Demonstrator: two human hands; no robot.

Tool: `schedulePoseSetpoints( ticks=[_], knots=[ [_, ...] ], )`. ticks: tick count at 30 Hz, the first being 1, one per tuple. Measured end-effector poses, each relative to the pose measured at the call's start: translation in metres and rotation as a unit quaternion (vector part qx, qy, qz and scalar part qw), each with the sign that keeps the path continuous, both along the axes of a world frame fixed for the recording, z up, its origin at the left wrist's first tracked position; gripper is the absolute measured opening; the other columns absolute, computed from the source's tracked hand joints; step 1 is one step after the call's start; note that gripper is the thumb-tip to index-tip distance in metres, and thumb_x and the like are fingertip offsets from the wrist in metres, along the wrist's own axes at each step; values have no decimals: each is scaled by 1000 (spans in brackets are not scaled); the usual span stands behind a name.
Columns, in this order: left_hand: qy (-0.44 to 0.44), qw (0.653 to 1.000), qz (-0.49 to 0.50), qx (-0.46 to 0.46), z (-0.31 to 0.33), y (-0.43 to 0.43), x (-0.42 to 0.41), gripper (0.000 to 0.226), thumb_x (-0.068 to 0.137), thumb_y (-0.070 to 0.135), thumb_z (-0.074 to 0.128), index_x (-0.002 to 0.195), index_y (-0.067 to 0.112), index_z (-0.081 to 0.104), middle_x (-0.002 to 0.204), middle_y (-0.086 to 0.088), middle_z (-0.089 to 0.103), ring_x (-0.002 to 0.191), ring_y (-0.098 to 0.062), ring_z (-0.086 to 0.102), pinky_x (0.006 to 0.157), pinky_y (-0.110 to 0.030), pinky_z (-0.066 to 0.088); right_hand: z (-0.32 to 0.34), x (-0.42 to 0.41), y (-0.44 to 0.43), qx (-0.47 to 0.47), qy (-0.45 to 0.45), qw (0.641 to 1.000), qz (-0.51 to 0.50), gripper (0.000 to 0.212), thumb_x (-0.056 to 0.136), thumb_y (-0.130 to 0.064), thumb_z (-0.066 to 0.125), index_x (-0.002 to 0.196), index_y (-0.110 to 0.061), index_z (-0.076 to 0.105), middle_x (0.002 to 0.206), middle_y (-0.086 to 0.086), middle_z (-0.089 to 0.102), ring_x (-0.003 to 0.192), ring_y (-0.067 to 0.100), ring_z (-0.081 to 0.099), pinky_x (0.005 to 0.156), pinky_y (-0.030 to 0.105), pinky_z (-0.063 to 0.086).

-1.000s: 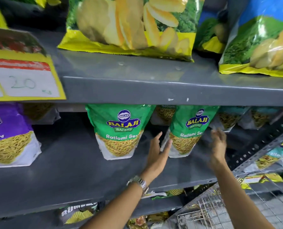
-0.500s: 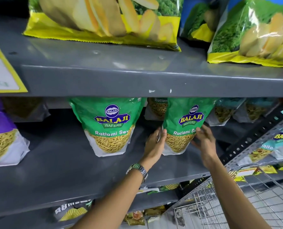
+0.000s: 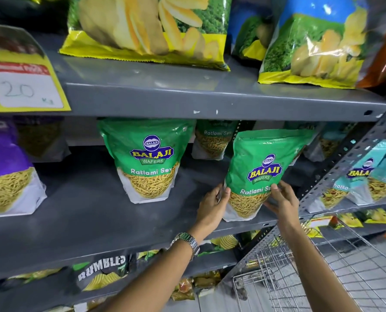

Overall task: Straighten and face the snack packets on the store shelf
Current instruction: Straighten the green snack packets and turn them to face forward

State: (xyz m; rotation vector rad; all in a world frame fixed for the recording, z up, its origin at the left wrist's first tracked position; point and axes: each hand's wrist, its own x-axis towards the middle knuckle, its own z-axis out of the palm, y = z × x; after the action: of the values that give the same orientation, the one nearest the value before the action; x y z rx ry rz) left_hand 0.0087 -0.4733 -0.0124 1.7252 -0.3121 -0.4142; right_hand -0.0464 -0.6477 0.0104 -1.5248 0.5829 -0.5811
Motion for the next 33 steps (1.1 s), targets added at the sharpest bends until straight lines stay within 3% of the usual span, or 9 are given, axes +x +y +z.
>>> schedulePoseSetpoints(
  ticks=[10, 15, 19, 21, 23, 25, 27, 29, 33],
  knots=[
    [6, 1000, -10, 6, -10, 0, -4, 71, 71, 82, 31, 133, 47, 37, 145, 10, 46, 137, -22, 36, 112, -50, 32, -1, -4, 9, 2, -1, 1000, -26, 38, 94, -20, 49, 130, -8, 46, 123, 9, 58, 114, 27, 56, 97, 43, 47],
    [-44, 996, 43, -67, -19, 25, -12, 39, 90, 42, 51, 129, 42, 46, 139, 7, 50, 129, -10, 45, 109, -36, 39, -18, -14, 67, -152, -91, 954, -241, 34, 88, -21, 57, 120, -11, 51, 112, 5, 55, 101, 19, 54, 91, 37, 46],
    [-145, 941, 267, -147, -33, 79, -12, 38, 87, 4, 57, 103, 38, 56, 106, 5, 65, 98, -3, 63, 89, -25, 51, -39, -7, 142, -235, -114, 965, -36, 30, 83, -27, 54, 108, -11, 53, 102, 5, 58, 93, 14, 55, 84, 21, 44],
    [-172, 894, 373, -178, -34, 109, 2, 35, 83, 8, 58, 103, 37, 53, 102, 4, 61, 93, -4, 61, 84, -23, 51, -37, 18, 166, -173, -101, 978, 64, 32, 84, -23, 58, 114, -14, 50, 108, 1, 57, 95, 1, 54, 83, 11, 43],
    [-161, 874, 407, -211, -31, 137, 20, 36, 80, 26, 61, 113, 34, 47, 112, 10, 52, 101, 3, 55, 82, -14, 47, -32, 52, 179, -59, -62, 989, 123, 44, 84, -9, 63, 123, -16, 43, 119, 2, 51, 103, 5, 52, 87, 16, 44],
    [-104, 891, 388, -211, -28, 159, 43, 60, 80, 27, 68, 131, 23, 37, 130, 13, 40, 117, 7, 44, 89, -9, 42, -30, 86, 181, 37, -15, 983, 176, 60, 81, -2, 65, 132, -16, 37, 129, 4, 44, 113, 16, 48, 93, 30, 42],
    [-68, 933, 317, -156, -28, 179, 65, 81, 77, 28, 73, 142, 19, 26, 147, 4, 28, 133, -5, 31, 107, -26, 36, -28, 111, 179, 67, 14, 970, 232, 77, 68, -9, 72, 135, -16, 36, 129, 4, 50, 116, 20, 50, 95, 38, 43],
    [-78, 967, 216, -114, -31, 193, 79, 86, 70, 43, 77, 140, 25, 31, 150, -1, 34, 137, -13, 34, 113, -44, 33, -26, 121, 179, 97, 25, 955, 279, 66, 59, -12, 68, 122, -17, 47, 114, 2, 62, 105, 18, 60, 85, 32, 50],
    [-56, 980, 165, -100, -24, 194, 71, 66, 74, 44, 72, 129, 32, 39, 136, 1, 53, 125, -11, 50, 108, -45, 41, -23, 118, 179, 105, 20, 951, 291, 35, 71, -4, 66, 101, -18, 55, 103, 3, 66, 96, 17, 64, 73, 21, 52]
  ],
)
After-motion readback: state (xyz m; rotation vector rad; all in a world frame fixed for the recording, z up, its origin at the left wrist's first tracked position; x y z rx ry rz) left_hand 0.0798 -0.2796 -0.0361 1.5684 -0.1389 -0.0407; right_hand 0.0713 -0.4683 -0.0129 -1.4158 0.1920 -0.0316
